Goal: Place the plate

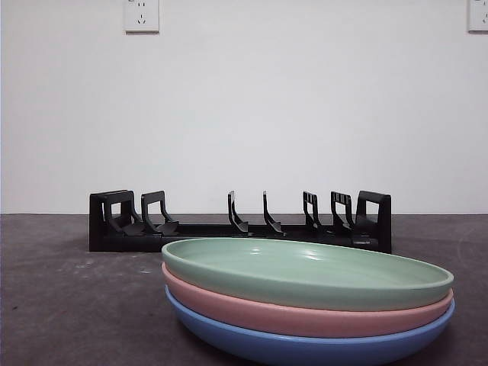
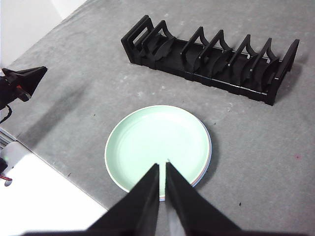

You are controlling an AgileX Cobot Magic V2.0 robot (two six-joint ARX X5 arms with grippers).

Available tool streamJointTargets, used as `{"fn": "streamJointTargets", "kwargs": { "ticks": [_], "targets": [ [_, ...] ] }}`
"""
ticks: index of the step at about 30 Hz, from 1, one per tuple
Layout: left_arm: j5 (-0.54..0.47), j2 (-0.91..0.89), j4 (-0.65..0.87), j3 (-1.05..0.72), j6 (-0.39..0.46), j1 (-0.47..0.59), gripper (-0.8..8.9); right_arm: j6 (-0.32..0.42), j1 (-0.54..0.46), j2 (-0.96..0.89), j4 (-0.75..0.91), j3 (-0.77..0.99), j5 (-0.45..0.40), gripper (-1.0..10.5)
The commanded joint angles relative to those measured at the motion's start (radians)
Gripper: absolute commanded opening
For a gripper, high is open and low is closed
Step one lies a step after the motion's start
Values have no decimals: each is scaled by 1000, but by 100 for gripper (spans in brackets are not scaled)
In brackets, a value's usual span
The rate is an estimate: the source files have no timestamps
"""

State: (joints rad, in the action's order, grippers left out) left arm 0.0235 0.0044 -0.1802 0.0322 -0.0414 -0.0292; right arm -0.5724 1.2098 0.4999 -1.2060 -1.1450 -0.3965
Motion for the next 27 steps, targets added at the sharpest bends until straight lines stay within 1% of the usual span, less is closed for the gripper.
{"fn": "streamJointTargets", "kwargs": {
  "ticks": [1, 3, 4, 6, 8, 10, 11, 12, 13, 14, 15, 16, 17, 19, 20, 22, 24, 27],
  "targets": [
    [-2, -1, -5, -19, 0, 1, 26, 8, 12, 5, 11, -15, -5, 19],
    [-2, -1, -6, -19, 0, 1, 26, 10, 5, -3, 13, -13, -11, 19],
    [-2, -1, -6, -19, 0, 1, 26, 19, -14, -8, 13, -13, -31, 19],
    [-2, -1, -6, -19, 0, 1, 26, 72, -91, -16, 29, 3, -53, 19],
    [-2, -1, -6, -19, 0, 1, 26, 156, -218, -28, 79, 53, -57, 19],
    [-2, -1, -6, -19, 0, 1, 26, 255, -343, -43, 143, 124, -56, 19],
    [-2, -1, -6, -19, 0, 1, 26, 351, -436, -63, 214, 195, -55, 19],
    [-2, -1, -6, -19, 0, 1, 26, 423, -497, -80, 275, 248, -44, 19],
    [-2, -1, -6, -19, 0, 1, 26, 489, -562, -101, 349, 307, -17, 19],
    [-2, -1, -6, -19, 0, 1, 26, 549, -635, -127, 439, 377, 33, 19],
    [-2, -1, -6, -19, 0, 1, 26, 587, -701, -152, 523, 439, 96, 19],
    [-2, -1, -6, -19, 0, 1, 26, 605, -763, -175, 600, 496, 167, 19],
    [-2, -1, -6, -19, 0, 1, 26, 615, -854, -211, 711, 581, 276, 19],
    [-2, -1, -6, -19, 0, 1, 26, 615, -954, -255, 829, 680, 372, 19],
    [-2, -1, -6, -19, 0, 1, 26, 615, -1000, -280, 880, 732, 398, 19],
    [-2, -1, -6, -19, 0, 1, 26, 615, -1061, -321, 937, 809, 400, 19],
    [-2, -1, -6, -19, 0, 1, 26, 613, -1110, -373, 952, 881, 397, 19],
    [-2, -1, -6, -19, 0, 1, 26, 606, -1151, -430, 952, 953, 397, 19]
  ]
}}
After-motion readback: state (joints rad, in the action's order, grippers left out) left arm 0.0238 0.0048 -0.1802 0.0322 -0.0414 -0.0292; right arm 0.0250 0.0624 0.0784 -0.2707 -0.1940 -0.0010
